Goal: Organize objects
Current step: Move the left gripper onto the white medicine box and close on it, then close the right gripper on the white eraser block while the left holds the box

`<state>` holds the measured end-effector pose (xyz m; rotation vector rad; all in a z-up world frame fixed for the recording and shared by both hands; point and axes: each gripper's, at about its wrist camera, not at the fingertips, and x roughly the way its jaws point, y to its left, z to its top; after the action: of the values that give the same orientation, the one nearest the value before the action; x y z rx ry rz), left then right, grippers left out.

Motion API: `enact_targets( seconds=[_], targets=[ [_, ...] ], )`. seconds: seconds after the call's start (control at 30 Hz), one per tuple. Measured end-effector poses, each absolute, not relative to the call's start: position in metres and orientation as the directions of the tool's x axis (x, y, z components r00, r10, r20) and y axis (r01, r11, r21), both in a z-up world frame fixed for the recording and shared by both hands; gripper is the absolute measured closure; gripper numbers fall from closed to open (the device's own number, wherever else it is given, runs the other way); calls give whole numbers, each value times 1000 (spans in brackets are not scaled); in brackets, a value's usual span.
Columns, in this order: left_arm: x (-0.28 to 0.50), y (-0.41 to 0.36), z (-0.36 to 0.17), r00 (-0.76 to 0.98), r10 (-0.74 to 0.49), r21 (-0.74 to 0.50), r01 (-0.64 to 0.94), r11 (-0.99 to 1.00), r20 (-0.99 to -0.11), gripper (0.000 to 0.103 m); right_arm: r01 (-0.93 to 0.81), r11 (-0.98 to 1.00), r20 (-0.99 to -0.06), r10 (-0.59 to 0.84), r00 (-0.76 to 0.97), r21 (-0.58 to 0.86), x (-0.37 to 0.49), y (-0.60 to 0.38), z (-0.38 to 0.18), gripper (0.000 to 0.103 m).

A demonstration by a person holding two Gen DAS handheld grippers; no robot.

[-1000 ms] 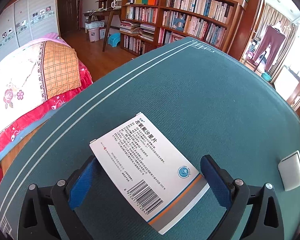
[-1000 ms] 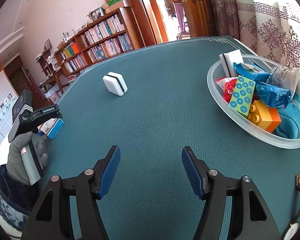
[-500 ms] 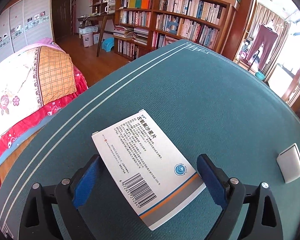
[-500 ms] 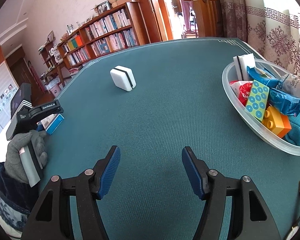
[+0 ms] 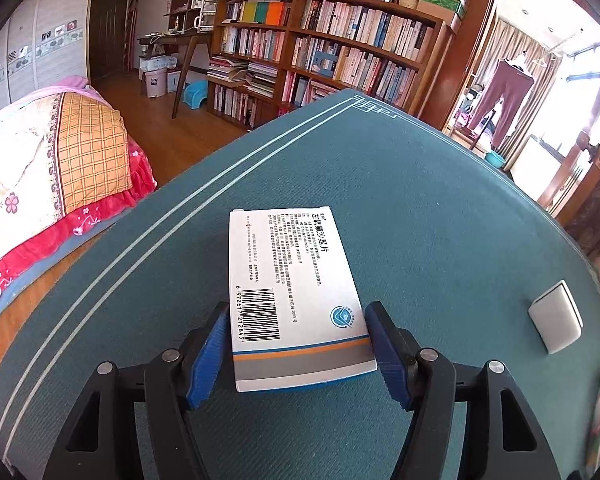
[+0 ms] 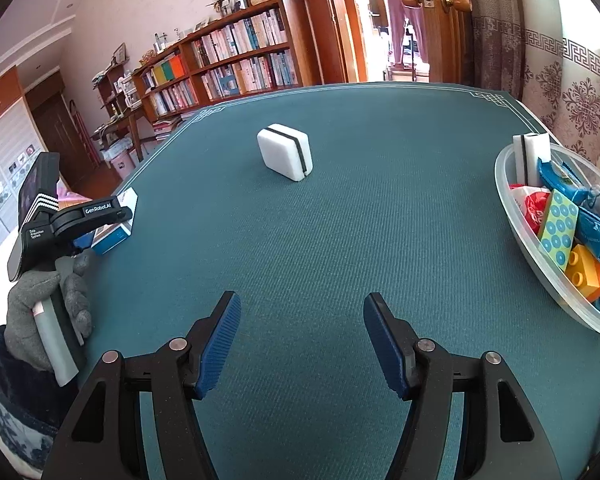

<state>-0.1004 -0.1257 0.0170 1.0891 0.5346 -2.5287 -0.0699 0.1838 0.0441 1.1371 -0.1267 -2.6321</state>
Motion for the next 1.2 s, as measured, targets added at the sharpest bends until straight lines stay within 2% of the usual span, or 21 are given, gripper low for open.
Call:
enact_targets(
  seconds=[0.37,0.6,0.73,0.93,1.07,1.2],
  targets=[
    [-100,-118,16,-666,-96,-232,385,-893,-739,33,216,-961,-709,-274,-649,174,-96,174,44,38],
    [-100,-116,16,-666,-123,-213,400,-892,-736,32,237,-962,-697,-264,-667,137,-124,162,49,38],
    [-101,-113,15,-662,-136,-201,406,-891,-737,24,255,-960,-682,-262,-683,113,-146,153,54,38],
    [-101,-115,14,-659,-142,-193,408,-892,-739,22,253,-961,-677,-261,-688,113,-187,148,57,38],
    [-100,-115,13,-660,-149,-189,412,-891,-736,12,256,-957,-683,-277,-676,135,-210,148,57,38],
    [-101,-117,12,-660,-152,-191,418,-888,-736,12,261,-951,-696,-301,-652,167,-230,144,51,38]
  ],
)
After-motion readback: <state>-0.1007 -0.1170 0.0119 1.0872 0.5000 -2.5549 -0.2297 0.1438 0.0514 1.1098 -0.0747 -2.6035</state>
